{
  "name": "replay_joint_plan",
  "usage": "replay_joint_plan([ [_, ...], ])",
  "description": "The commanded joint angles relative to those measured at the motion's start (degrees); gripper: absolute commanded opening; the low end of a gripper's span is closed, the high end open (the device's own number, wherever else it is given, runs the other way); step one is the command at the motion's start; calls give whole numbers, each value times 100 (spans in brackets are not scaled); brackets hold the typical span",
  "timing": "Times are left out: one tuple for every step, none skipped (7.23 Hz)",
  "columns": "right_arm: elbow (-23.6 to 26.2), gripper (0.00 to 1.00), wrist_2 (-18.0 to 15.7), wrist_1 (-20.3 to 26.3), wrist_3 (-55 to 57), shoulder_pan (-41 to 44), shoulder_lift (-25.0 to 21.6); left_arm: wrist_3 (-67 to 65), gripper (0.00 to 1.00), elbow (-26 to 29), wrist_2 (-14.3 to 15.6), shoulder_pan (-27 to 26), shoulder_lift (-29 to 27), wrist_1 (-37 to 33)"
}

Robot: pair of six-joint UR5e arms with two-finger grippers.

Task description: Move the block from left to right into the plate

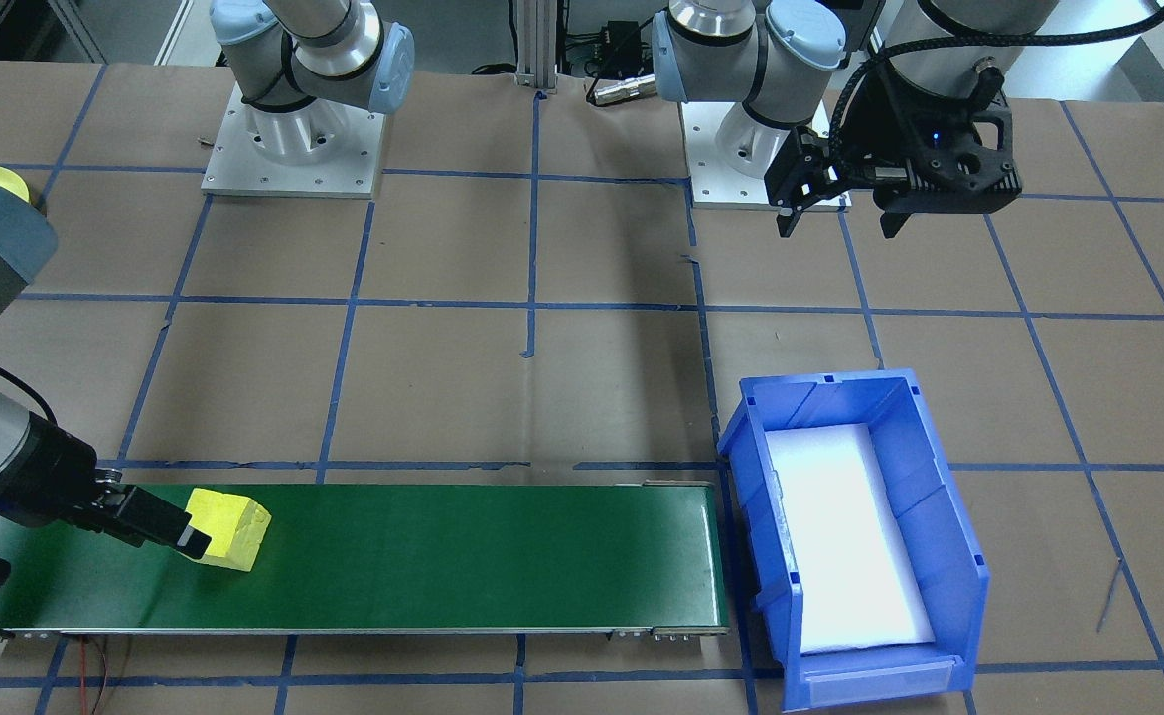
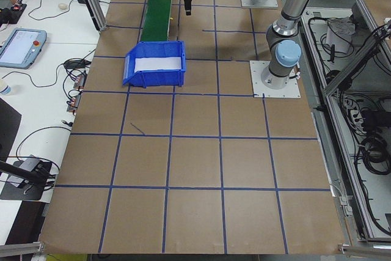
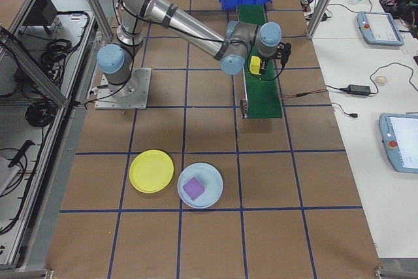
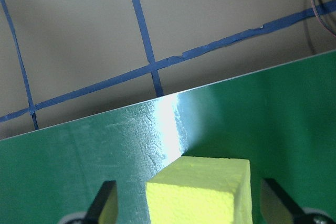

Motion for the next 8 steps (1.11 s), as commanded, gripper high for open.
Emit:
replay_joint_plan([
  [7,95,0,-154,-45,0,111,9,100,-6,-9,0,0,0],
  [15,95,-9,-163,-71,0,111,9,100,-6,-9,9,0,0],
  [68,90,-70,-171,-185,0,146,9,100,-6,-18,9,0,0],
  [147,68,-410,-145,-612,0,208,9,100,-6,-18,9,0,0],
  [156,55,-692,-119,-773,-9,156,9,100,-6,-18,9,-8,0],
  [139,50,-790,-84,-897,-9,121,9,100,-6,0,9,0,0],
  [69,48,-982,-49,-1124,-9,77,9,100,-6,0,9,0,0],
  [-114,48,-1219,178,-1492,-9,-89,9,100,-6,-9,9,0,0],
])
